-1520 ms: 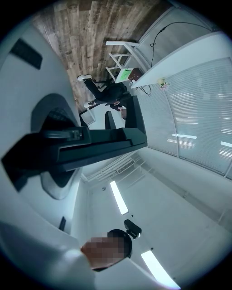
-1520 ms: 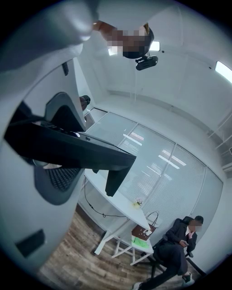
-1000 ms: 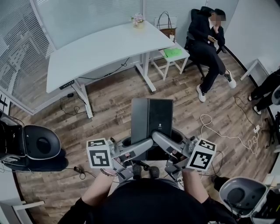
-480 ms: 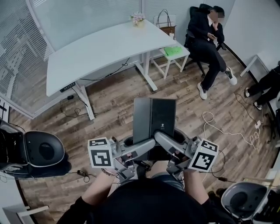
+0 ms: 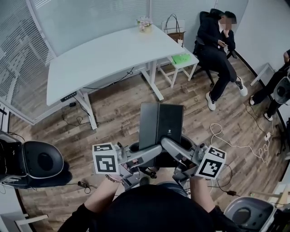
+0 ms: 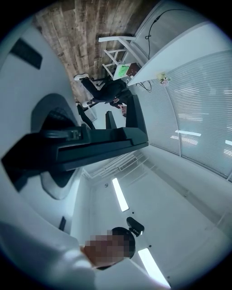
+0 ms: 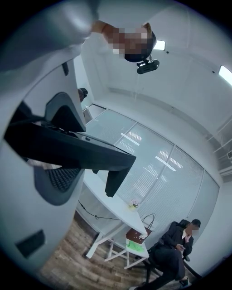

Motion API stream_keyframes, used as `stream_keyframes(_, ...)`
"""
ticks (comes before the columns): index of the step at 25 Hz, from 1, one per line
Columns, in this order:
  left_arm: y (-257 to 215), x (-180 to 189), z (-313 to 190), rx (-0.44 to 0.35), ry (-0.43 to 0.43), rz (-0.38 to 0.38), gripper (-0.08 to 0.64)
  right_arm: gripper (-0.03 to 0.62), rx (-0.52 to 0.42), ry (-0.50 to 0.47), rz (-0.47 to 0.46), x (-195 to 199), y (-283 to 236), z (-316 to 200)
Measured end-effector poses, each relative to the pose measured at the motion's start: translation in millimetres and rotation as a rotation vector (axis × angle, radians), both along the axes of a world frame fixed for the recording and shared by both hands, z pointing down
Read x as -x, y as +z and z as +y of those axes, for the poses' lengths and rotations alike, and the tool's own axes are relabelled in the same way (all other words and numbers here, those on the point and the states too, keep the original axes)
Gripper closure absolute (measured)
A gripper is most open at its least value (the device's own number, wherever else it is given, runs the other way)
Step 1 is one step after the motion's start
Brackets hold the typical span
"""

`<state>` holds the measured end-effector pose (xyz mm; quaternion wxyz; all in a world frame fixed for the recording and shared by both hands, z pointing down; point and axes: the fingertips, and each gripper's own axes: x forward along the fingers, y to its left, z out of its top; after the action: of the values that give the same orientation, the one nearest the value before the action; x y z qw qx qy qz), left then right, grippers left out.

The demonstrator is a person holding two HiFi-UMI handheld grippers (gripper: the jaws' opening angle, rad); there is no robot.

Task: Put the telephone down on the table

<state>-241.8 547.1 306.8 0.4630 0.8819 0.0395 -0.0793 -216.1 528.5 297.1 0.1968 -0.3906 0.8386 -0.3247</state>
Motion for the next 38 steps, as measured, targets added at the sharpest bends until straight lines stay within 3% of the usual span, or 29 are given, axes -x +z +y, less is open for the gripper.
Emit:
stream_keyframes(27,-23,-154,-183,-0.054,-0.042,0.015,0.367,0.377,-0.032,-0.037,0.019,-153,-24,-183)
stream_keyframes(38,-10,-166,-209,-0.052,-0.092,-0.023,0.364,0.379,-0.013,-0.082,-0.014,-164,-10,-211)
